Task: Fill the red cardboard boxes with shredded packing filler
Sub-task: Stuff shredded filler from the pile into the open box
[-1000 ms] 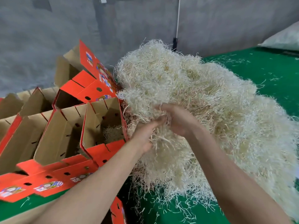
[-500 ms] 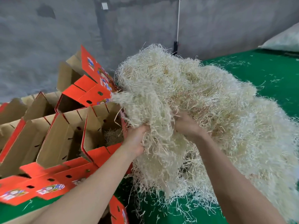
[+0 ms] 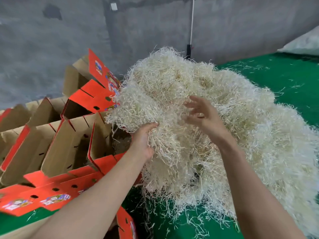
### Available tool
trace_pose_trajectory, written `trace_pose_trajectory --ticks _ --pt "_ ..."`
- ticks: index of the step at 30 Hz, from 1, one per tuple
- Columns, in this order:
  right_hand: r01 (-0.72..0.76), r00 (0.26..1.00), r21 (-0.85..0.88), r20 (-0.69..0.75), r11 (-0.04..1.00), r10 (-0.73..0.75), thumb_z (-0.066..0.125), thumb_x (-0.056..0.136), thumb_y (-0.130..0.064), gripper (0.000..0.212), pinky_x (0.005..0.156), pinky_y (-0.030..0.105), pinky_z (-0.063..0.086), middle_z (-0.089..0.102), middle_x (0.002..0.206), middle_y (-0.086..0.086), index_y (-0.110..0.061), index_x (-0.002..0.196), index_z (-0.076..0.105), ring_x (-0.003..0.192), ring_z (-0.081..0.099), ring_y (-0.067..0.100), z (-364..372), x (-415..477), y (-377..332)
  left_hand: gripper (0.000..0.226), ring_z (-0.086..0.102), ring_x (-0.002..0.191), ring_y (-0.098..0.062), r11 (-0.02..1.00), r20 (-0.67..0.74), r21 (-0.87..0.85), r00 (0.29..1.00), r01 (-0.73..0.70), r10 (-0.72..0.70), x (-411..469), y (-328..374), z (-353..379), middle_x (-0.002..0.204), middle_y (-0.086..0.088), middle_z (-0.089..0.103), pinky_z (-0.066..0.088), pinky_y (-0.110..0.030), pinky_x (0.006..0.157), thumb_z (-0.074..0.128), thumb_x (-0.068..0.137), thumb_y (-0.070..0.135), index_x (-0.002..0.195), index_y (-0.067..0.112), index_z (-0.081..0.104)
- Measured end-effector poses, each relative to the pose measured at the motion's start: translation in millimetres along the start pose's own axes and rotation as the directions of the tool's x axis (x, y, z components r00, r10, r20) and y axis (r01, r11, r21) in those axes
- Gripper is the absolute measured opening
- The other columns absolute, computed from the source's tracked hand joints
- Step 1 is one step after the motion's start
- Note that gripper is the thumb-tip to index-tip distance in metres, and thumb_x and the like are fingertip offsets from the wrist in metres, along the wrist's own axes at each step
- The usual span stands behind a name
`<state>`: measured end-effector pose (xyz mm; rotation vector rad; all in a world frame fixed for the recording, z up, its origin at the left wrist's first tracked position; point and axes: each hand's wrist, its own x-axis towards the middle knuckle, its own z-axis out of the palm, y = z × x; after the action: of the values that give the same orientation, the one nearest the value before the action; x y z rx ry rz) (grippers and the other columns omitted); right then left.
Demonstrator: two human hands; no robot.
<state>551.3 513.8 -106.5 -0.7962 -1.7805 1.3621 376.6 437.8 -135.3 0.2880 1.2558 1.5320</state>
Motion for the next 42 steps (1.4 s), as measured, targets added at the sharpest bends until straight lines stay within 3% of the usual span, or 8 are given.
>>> trace_pose_trajectory --ticks 4,11,17,25,28,34,39,42 --pt "-0.099 0.888 -0.382 0.383 0.919 0.255 0.079 0.066 -0.022 0.120 0.113 0.044 0.011 -0.001 0.155 0.003 -0.023 0.147 -0.010 0.141 0.006 0.022 23 -4 26 0.038 0.069 0.070 -0.027 0.989 0.113 -0.147 0.992 -0.034 0.051 -4 3 3 0.082 -0.011 0.070 0.055 -0.033 0.058 0.069 0.058 0.022 0.094 0.013 0.061" --pt "-0.186 0.973 -0.486 0.028 0.854 0.228 0.068 0.078 -0.013 0.077 0.085 0.024 0.050 0.040 0.141 0.015 -0.009 0.143 0.025 0.098 0.057 0.016 37 -4 70 0.039 0.070 0.071 -0.028 0.956 0.168 -0.281 0.977 -0.081 0.132 -4 19 12 0.081 -0.010 0.071 0.055 -0.043 0.061 0.074 0.043 0.023 0.081 0.015 0.066" --pt "-0.276 0.907 0.145 0.366 0.950 0.207 0.081 0.043 -0.059 0.130 0.101 0.021 0.025 0.014 0.129 -0.031 -0.030 0.147 0.009 0.128 0.020 0.000 0 -17 64 0.042 0.068 0.071 -0.026 0.949 0.157 -0.295 0.974 -0.110 0.162 -5 19 16 0.079 -0.007 0.069 0.054 -0.040 0.060 0.071 0.049 0.024 0.089 0.017 0.060" --pt "-0.221 0.934 -0.594 0.100 0.773 0.343 0.058 0.089 -0.017 0.010 0.076 0.012 0.046 0.051 0.108 -0.007 -0.010 0.097 0.055 0.089 0.057 0.000 33 -11 73 0.016 0.066 0.068 -0.023 0.996 0.240 0.069 0.970 -0.053 0.035 -17 17 16 0.077 -0.006 0.068 0.050 -0.032 0.062 0.067 0.062 0.014 0.078 0.010 0.068" --pt "-0.235 0.969 -0.587 -0.074 0.775 0.237 0.062 0.085 -0.010 0.027 0.057 0.013 0.039 0.062 0.100 0.007 -0.008 0.112 0.059 0.070 0.056 0.008 6 -8 78 0.018 0.060 0.062 -0.015 0.962 0.160 0.253 0.985 -0.100 0.060 -9 24 -12 0.085 -0.015 0.064 0.047 -0.027 0.050 0.053 0.083 -0.009 0.077 0.006 0.063" --pt "-0.225 0.966 -0.308 -0.191 0.924 0.172 0.054 0.078 0.006 0.018 0.062 0.025 0.048 0.056 0.082 0.003 -0.003 0.092 0.056 0.073 0.053 0.015 7 -6 63 0.071 0.046 0.121 -0.008 0.557 0.250 0.803 0.968 -0.211 0.007 -6 6 -31 0.121 0.014 0.055 0.030 -0.031 0.109 0.080 0.070 0.015 0.127 0.029 0.040" --pt "-0.135 0.990 -0.270 -0.064 0.953 0.122 0.041 0.090 0.005 0.047 0.103 0.031 0.038 0.042 0.130 0.012 -0.004 0.136 0.034 0.121 0.042 0.023 31 -11 34 0.050 0.049 0.111 -0.014 0.275 0.175 0.939 0.974 -0.209 0.141 -2 -9 -11 0.119 -0.001 0.053 0.035 -0.002 0.073 0.061 0.083 0.008 0.130 0.003 0.046" --pt "-0.148 0.987 -0.289 -0.101 0.946 0.123 0.032 0.093 0.007 0.043 0.103 0.032 0.036 0.041 0.137 0.017 0.000 0.136 0.035 0.126 0.041 0.031 31 -4 29 0.065 0.045 0.125 -0.031 0.143 0.103 0.981 0.977 -0.131 0.187 1 -7 -10 0.134 -0.016 0.046 0.039 -0.028 0.092 0.061 0.085 0.013 0.139 -0.005 0.030"
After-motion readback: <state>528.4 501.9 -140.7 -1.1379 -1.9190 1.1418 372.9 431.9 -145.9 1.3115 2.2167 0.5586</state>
